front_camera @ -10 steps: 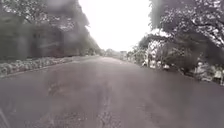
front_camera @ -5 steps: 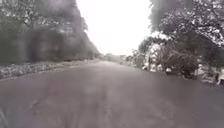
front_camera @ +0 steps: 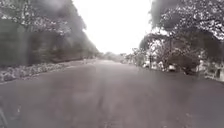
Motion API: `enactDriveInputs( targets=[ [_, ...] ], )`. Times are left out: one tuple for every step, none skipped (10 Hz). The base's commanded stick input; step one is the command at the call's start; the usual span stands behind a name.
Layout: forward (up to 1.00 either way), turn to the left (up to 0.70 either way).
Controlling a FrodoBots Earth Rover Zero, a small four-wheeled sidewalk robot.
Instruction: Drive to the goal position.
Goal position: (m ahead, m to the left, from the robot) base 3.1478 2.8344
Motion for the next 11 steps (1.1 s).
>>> enactDriveInputs(
  targets=[
    [0.70,0.00],
    [0.70,0.00],
    [0.70,0.06],
    [0.70,0.17],
    [0.70,0.00],
    [0.70,0.00],
    [0.70,0.00],
    [0.70,0.00],
    [0.70,0.00],
    [0.70,0.00],
    [0.70,0.00]
  ],
)
